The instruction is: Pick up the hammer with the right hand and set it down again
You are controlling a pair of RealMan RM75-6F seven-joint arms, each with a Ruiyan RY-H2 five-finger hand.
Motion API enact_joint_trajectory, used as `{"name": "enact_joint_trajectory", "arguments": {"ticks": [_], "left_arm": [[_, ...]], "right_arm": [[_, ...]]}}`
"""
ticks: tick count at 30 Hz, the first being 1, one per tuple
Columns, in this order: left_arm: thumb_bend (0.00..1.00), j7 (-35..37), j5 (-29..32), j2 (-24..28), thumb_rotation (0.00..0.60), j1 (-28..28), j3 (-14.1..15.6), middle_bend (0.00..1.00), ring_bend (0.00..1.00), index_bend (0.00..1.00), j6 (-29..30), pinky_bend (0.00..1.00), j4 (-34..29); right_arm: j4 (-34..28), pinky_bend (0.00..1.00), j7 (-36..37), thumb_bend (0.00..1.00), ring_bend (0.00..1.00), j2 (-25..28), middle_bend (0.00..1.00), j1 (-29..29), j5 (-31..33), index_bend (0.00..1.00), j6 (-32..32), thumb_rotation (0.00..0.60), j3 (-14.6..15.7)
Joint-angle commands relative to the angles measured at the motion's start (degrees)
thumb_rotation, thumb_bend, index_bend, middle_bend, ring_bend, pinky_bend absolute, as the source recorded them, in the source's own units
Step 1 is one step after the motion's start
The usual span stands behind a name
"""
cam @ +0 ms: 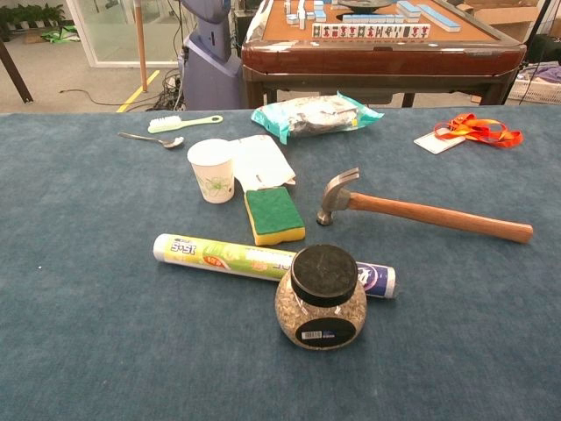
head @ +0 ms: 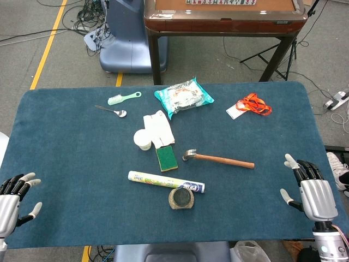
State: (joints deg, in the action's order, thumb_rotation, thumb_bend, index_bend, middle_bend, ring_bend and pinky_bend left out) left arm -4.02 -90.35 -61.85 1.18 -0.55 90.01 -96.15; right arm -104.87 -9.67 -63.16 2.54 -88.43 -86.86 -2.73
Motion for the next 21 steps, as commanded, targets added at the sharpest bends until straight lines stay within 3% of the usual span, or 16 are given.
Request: {"name": "enact_joint_trajectory", "arguments": {"ticks": [1,13,21], "left_arm": [[0.25,0.0,0.0,0.0,0.600,-0.1,0.0,0.19,0.12,0.28,0.0,0.13,0.0],[0.25,0.2,0.1,0.2,0.600,-0.3,0.0,0.19,0.12,0.28,0.2,0.13,-0.1],[0.25,0.0,-0.1,0.1,0.600,0.0,0.1,0.19,0.12,0.28,-0.2,0.13,-0.1]], "right_arm": [[0.1,0.16,0.1,0.26,0.15,-0.1,0.27,0.1,0.0,0.08,0.2,0.600,0.0],[-0.5,0.16,-0.2,0.26,0.15,-0.2,0.27,2.3,0.8,0.10,3.5,0.600,-0.7],[-2.2,0.16,-3.9,0.26,0.15,-0.6,0.32,7.1,5.5,0.29,9.7,0.600,-3.7]]}}
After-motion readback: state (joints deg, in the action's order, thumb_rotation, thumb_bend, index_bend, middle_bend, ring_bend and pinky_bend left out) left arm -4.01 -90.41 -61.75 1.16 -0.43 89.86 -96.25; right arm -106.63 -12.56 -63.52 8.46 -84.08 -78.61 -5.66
